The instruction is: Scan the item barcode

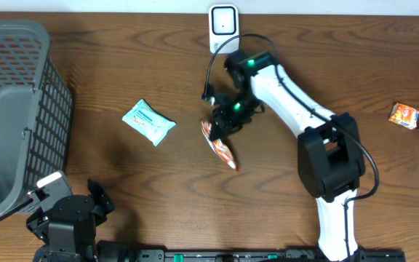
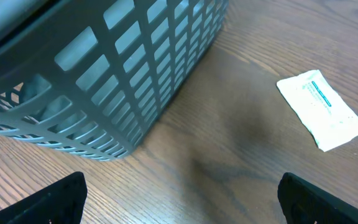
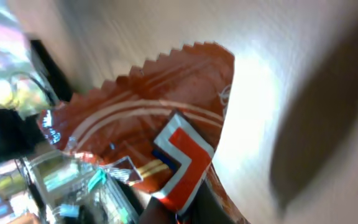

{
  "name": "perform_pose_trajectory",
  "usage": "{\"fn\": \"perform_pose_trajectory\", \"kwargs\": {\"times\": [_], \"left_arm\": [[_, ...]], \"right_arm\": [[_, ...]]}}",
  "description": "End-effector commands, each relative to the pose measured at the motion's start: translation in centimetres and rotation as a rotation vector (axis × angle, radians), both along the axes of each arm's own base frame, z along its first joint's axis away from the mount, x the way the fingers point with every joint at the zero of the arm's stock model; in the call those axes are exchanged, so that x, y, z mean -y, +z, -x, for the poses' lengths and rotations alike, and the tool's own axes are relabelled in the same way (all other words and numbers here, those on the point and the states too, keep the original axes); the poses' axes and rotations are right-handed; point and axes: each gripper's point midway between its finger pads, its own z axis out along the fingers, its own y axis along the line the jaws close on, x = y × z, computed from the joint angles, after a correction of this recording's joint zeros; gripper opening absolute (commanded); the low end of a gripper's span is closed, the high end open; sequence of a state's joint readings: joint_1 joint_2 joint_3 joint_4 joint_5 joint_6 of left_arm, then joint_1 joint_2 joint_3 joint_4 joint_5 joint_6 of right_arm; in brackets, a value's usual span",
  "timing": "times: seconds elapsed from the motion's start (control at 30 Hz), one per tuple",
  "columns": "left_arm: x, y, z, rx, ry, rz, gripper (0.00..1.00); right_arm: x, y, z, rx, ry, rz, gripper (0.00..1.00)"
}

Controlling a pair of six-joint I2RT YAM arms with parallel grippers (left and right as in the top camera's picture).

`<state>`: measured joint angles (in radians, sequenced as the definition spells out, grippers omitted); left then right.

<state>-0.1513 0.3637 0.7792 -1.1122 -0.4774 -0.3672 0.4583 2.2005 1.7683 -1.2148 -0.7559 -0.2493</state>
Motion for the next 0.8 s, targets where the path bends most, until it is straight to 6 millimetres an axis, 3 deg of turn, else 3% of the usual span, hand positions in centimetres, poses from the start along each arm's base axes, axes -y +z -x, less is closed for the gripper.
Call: {"fn": "perform_pose_trajectory", "kwargs": {"times": [0.0, 0.2, 0.37, 0.43, 0.63, 0.77], "left_arm": [[-0.2, 0.1, 0.1, 0.002, 0.012, -0.001, 0.98], [-0.2, 0.1, 0.1, 0.002, 0.012, -0.001, 0.98], [-0.2, 0.1, 0.1, 0.002, 0.012, -0.001, 0.98], [-0.2, 0.1, 0.1, 0.002, 0.012, -0.001, 0.98], [-0.2, 0.1, 0.1, 0.003, 0.012, -0.001, 0.98], [-0.2, 0.1, 0.1, 0.002, 0.012, -0.001, 0.98]], "right_arm": [[-1.2, 0.3, -0.3, -0.022, -0.003, -0.218, 0.01], [-1.4, -0.9, -2.2, 0.095, 0.002, -0.313, 0.01], [-1.2, -1.3, -2.3, 0.185, 0.078, -0.353, 0.01], [-1.3, -0.2, -2.6, 0.168, 0.055, -0.420, 0.01], [-1.8, 7.8, -2.3, -0.005, -0.019, -0.870, 0.01], [-2.2, 7.1, -2.3, 0.014, -0.006, -0.839, 0.01]]}}
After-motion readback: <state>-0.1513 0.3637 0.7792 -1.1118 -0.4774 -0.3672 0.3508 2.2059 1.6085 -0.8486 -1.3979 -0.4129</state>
